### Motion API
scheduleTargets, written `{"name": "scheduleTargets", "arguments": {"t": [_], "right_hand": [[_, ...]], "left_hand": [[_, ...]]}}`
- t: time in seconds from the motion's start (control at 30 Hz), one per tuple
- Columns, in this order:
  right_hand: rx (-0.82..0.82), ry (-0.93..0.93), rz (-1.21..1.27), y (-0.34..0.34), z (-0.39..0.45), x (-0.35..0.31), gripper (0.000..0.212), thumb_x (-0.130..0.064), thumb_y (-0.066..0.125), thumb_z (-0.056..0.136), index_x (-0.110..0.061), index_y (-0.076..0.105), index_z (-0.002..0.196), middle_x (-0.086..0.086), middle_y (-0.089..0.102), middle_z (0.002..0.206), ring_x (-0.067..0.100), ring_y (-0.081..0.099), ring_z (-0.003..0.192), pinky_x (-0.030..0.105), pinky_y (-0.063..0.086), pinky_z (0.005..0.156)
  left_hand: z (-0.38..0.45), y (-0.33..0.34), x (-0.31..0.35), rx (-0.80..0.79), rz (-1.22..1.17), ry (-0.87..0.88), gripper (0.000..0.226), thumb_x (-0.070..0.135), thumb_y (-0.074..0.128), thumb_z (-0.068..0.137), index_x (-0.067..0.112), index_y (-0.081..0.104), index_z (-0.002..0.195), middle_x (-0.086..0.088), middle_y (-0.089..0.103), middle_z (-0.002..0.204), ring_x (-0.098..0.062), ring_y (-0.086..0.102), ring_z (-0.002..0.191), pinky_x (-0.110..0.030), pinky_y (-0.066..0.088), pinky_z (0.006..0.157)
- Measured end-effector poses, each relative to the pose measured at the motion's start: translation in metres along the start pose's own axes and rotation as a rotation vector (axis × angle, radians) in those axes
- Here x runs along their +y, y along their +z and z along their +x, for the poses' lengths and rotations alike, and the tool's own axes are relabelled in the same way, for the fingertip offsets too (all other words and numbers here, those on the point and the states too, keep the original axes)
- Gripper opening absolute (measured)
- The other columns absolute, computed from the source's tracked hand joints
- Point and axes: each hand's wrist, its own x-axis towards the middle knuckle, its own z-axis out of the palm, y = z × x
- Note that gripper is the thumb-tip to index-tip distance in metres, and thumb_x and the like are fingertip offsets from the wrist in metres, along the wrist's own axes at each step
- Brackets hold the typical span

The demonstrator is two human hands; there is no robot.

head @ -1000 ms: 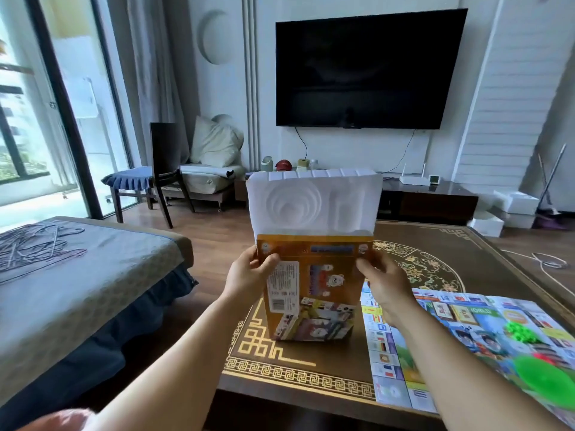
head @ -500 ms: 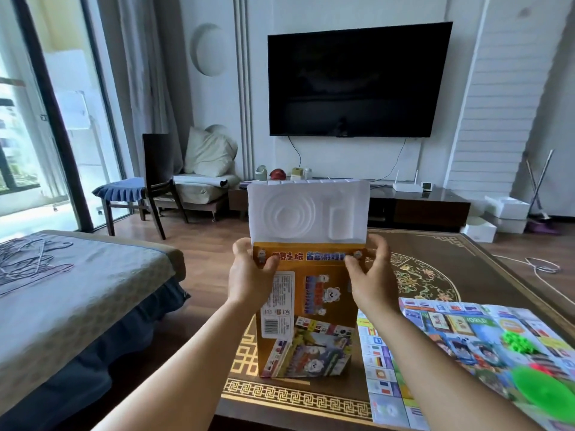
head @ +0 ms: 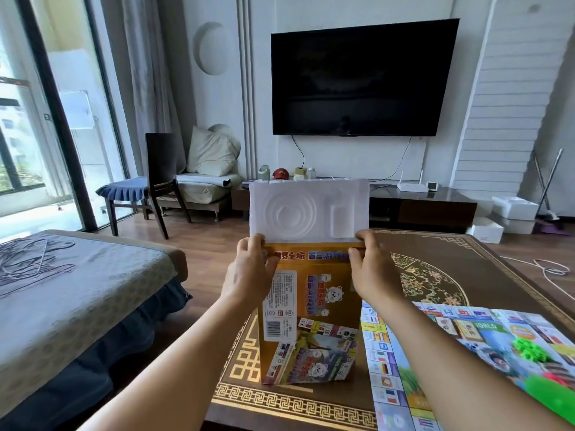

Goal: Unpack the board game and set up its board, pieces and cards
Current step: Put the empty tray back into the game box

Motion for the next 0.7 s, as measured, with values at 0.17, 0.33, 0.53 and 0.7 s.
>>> {"name": "scheduleTargets", "arguments": {"t": [0.17, 0.33, 0.53, 0.7], "right_hand": [[0.068, -0.043, 0.056, 0.000, -0.004, 0.004, 0.026, -0.022, 0.053, 0.094, -0.021, 0.045, 0.119, 0.012, 0.059, 0.102, 0.024, 0.053, 0.074, 0.021, 0.029, 0.048], [0.133, -0.054, 0.056, 0.005, -0.008, 0.002, 0.023, -0.020, 0.055, 0.093, -0.020, 0.048, 0.116, 0.007, 0.060, 0.101, 0.020, 0.049, 0.073, 0.023, 0.028, 0.049], [0.075, -0.052, 0.052, 0.010, -0.003, 0.009, 0.040, -0.027, 0.052, 0.095, -0.028, 0.042, 0.135, 0.006, 0.061, 0.116, 0.020, 0.053, 0.080, 0.023, 0.032, 0.055], [0.014, -0.036, 0.045, 0.013, 0.000, 0.009, 0.038, -0.034, 0.049, 0.096, -0.024, 0.047, 0.133, 0.004, 0.056, 0.124, 0.023, 0.056, 0.103, 0.025, 0.039, 0.073]], "left_hand": [[-0.001, -0.004, 0.000, 0.059, -0.093, 0.051, 0.042, 0.019, 0.061, 0.088, 0.027, 0.033, 0.118, -0.003, 0.040, 0.124, -0.024, 0.058, 0.092, -0.044, 0.054, 0.077], [-0.003, -0.001, -0.004, 0.076, -0.139, 0.065, 0.042, 0.016, 0.061, 0.088, 0.026, 0.033, 0.119, -0.001, 0.044, 0.121, -0.017, 0.054, 0.089, -0.044, 0.054, 0.078], [0.003, 0.002, -0.006, 0.078, -0.132, 0.077, 0.044, 0.018, 0.059, 0.089, 0.023, 0.036, 0.127, 0.001, 0.042, 0.128, -0.012, 0.052, 0.091, -0.038, 0.055, 0.077], [0.006, 0.008, -0.013, 0.046, -0.067, 0.072, 0.044, 0.030, 0.055, 0.092, 0.020, 0.043, 0.133, -0.001, 0.049, 0.128, -0.017, 0.054, 0.105, -0.035, 0.052, 0.085]]}}
